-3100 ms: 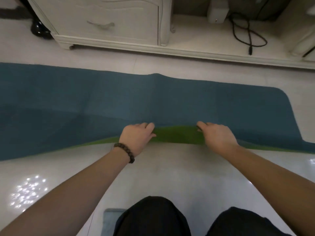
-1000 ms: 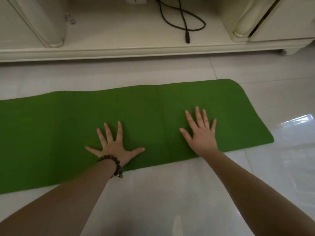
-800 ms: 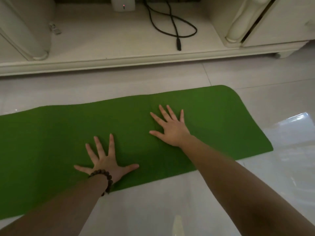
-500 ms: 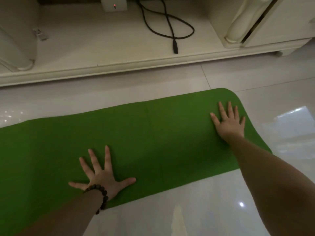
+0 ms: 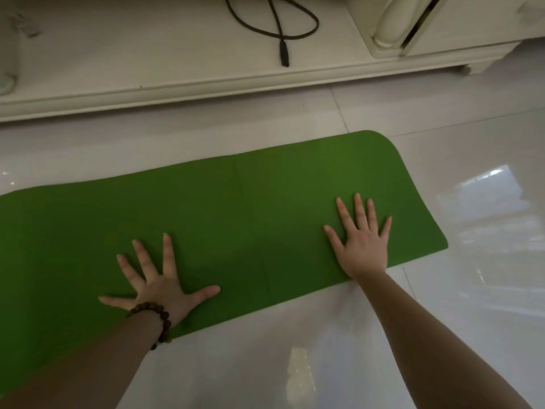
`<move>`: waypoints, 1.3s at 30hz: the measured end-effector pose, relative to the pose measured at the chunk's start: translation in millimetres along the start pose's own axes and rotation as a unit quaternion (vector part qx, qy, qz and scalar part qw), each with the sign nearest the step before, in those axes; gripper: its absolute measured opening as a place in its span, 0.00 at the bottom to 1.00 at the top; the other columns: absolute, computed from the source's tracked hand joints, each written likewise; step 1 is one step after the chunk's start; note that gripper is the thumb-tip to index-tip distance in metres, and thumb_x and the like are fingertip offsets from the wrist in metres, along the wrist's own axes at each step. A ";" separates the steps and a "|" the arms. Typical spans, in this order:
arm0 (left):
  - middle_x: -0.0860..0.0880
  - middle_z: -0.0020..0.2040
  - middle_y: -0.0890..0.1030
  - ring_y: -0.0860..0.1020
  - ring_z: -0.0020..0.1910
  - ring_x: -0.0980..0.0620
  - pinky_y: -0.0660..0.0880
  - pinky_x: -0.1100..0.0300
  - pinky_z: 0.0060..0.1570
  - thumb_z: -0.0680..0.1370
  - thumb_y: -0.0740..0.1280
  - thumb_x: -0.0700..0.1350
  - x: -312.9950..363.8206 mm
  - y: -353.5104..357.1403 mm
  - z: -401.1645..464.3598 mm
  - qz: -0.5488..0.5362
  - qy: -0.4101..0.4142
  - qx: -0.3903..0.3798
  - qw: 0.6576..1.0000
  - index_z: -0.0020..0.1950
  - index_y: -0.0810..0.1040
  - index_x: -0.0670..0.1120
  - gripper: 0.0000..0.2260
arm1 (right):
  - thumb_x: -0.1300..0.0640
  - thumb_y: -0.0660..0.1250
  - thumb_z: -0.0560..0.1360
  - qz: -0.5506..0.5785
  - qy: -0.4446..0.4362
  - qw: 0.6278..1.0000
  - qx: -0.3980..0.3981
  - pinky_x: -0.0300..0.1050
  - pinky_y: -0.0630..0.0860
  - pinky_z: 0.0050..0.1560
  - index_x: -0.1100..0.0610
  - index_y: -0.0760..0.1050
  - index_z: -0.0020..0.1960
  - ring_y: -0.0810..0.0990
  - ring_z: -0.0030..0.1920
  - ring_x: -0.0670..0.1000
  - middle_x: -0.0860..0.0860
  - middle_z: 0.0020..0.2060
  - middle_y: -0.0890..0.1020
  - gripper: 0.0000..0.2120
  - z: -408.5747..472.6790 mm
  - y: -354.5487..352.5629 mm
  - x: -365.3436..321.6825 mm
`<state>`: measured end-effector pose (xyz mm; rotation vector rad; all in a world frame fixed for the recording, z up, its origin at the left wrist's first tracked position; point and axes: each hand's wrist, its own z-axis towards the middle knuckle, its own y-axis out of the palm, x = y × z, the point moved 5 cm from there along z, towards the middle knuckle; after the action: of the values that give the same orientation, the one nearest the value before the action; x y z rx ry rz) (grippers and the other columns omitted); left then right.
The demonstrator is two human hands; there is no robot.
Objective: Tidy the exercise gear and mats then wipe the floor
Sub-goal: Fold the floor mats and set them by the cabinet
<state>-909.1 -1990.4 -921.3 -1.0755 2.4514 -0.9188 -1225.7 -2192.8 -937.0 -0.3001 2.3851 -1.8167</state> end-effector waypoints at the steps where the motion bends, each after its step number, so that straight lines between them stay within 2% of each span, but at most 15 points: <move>1: 0.46 0.69 0.19 0.27 0.72 0.36 0.49 0.21 0.63 0.50 0.54 0.82 -1.3 1.3 0.8 -0.002 0.003 0.006 1.000 0.64 0.16 0.61 0.60 | 0.29 0.34 0.74 0.015 0.017 1.000 -0.005 0.67 0.40 0.72 0.38 0.36 0.75 0.36 0.76 0.53 0.48 0.77 0.41 0.32 -1.4 0.1 -5.5; 3: 0.46 0.69 0.18 0.26 0.71 0.36 0.48 0.21 0.62 0.52 0.55 0.83 -3.4 3.1 3.0 -0.006 0.009 0.018 1.000 0.65 0.17 0.61 0.60 | 0.32 0.36 0.76 0.051 0.032 0.998 -0.010 0.68 0.41 0.72 0.40 0.37 0.76 0.36 0.76 0.55 0.49 0.77 0.40 0.30 -9.9 -2.4 -35.3; 4: 0.46 0.68 0.18 0.25 0.71 0.36 0.48 0.20 0.62 0.53 0.56 0.83 -4.0 3.3 3.8 -0.008 0.012 0.021 1.000 0.65 0.17 0.61 0.61 | 0.35 0.36 0.78 0.068 -0.006 0.998 -0.004 0.67 0.41 0.73 0.41 0.37 0.76 0.36 0.76 0.55 0.49 0.77 0.40 0.29 -16.4 -5.2 -64.2; 7: 0.46 0.68 0.18 0.24 0.70 0.36 0.46 0.20 0.61 0.55 0.60 0.82 -5.6 4.1 5.3 -0.016 0.014 0.026 0.999 0.66 0.18 0.61 0.61 | 0.46 0.41 0.81 0.117 -0.233 0.966 0.002 0.62 0.40 0.74 0.42 0.40 0.76 0.35 0.76 0.52 0.47 0.76 0.40 0.24 -43.2 -10.1 -185.1; 9: 0.46 0.69 0.18 0.24 0.70 0.36 0.45 0.20 0.61 0.55 0.61 0.81 -6.4 3.9 5.3 -0.018 0.011 0.025 0.999 0.66 0.18 0.61 0.61 | 0.50 0.44 0.82 0.114 -0.297 0.948 -0.015 0.58 0.35 0.74 0.43 0.44 0.76 0.35 0.76 0.51 0.46 0.76 0.40 0.24 -48.8 -7.2 -242.4; 12: 0.47 0.69 0.18 0.23 0.69 0.36 0.43 0.19 0.60 0.55 0.62 0.81 -6.6 5.9 8.6 -0.023 0.018 0.017 0.999 0.66 0.19 0.61 0.62 | 0.44 0.40 0.82 0.083 -0.223 0.971 -0.011 0.57 0.36 0.74 0.44 0.44 0.77 0.38 0.76 0.51 0.47 0.77 0.44 0.24 -34.6 3.7 -262.3; 16: 0.47 0.70 0.20 0.24 0.70 0.36 0.38 0.19 0.58 0.59 0.61 0.80 -9.3 6.9 5.5 -0.034 0.072 0.028 0.996 0.71 0.24 0.61 0.58 | 0.36 0.37 0.78 0.030 -0.203 0.979 0.010 0.59 0.39 0.75 0.43 0.43 0.77 0.41 0.77 0.52 0.47 0.77 0.45 0.29 -34.8 9.4 -262.4; 20: 0.48 0.77 0.32 0.31 0.75 0.43 0.34 0.28 0.67 0.72 0.50 0.74 -75.2 7.3 -0.5 0.004 0.153 0.169 0.974 0.77 0.37 0.59 0.40 | 0.33 0.34 0.77 -0.005 -0.192 0.981 0.015 0.60 0.43 0.75 0.42 0.41 0.77 0.40 0.77 0.52 0.48 0.77 0.44 0.31 -35.2 8.1 -265.3; 22: 0.47 0.79 0.43 0.40 0.77 0.43 0.40 0.31 0.69 0.75 0.45 0.73 -137.2 7.7 4.2 0.021 0.152 0.246 0.957 0.79 0.45 0.58 0.36 | 0.33 0.34 0.76 -0.012 -0.191 0.981 0.018 0.59 0.43 0.75 0.42 0.41 0.77 0.40 0.77 0.52 0.48 0.77 0.43 0.31 -35.8 9.5 -267.9; 24: 0.49 0.79 0.50 0.48 0.78 0.43 0.46 0.31 0.69 0.76 0.44 0.72 -192.0 10.6 12.6 0.054 0.160 0.269 0.948 0.78 0.49 0.59 0.34 | 0.32 0.33 0.76 -0.020 -0.184 0.983 0.020 0.59 0.44 0.75 0.41 0.40 0.77 0.41 0.77 0.52 0.48 0.77 0.44 0.31 -34.7 9.7 -265.0; 27: 0.51 0.79 0.50 0.50 0.78 0.43 0.48 0.29 0.69 0.75 0.43 0.73 -258.5 6.6 27.3 0.078 0.159 0.245 0.953 0.78 0.44 0.61 0.34 | 0.32 0.33 0.76 -0.039 -0.181 0.983 0.019 0.60 0.44 0.75 0.41 0.38 0.76 0.41 0.77 0.51 0.48 0.77 0.44 0.31 -35.6 9.5 -268.3; 32: 0.55 0.78 0.36 0.35 0.76 0.45 0.34 0.29 0.67 0.71 0.36 0.76 -290.3 -3.9 35.9 0.081 0.160 0.228 0.957 0.75 0.34 0.65 0.35 | 0.34 0.30 0.74 -0.016 -0.128 0.991 -0.013 0.64 0.46 0.74 0.46 0.41 0.78 0.41 0.77 0.51 0.49 0.77 0.43 0.35 -49.8 -4.5 -294.5; 35: 0.55 0.77 0.34 0.31 0.75 0.45 0.31 0.30 0.66 0.72 0.40 0.75 -289.6 -5.9 35.4 0.068 0.189 0.224 0.954 0.75 0.33 0.64 0.35 | 0.41 0.37 0.79 0.036 -0.255 0.966 0.021 0.63 0.46 0.74 0.50 0.48 0.77 0.46 0.76 0.52 0.51 0.76 0.49 0.29 -104.0 -11.5 -402.3; 37: 0.52 0.77 0.33 0.30 0.75 0.46 0.33 0.30 0.67 0.74 0.44 0.73 -295.9 -6.3 33.7 0.068 0.225 0.211 0.949 0.76 0.34 0.61 0.36 | 0.43 0.38 0.79 0.038 -0.390 0.920 -0.008 0.60 0.45 0.74 0.49 0.47 0.76 0.44 0.76 0.52 0.49 0.76 0.49 0.26 -148.0 -2.7 -488.5; 39: 0.49 0.79 0.38 0.32 0.75 0.48 0.35 0.32 0.69 0.76 0.47 0.72 -319.4 -7.7 35.5 0.061 0.237 0.231 0.942 0.78 0.41 0.58 0.36 | 0.42 0.36 0.78 0.000 -0.470 0.882 -0.037 0.60 0.43 0.74 0.45 0.42 0.75 0.39 0.76 0.52 0.48 0.76 0.43 0.27 -179.5 8.1 -550.2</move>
<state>-672.9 -1772.8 -934.9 -0.5786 2.4090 -1.7647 -731.3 -1893.5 -906.8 -0.9315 1.7241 -1.1368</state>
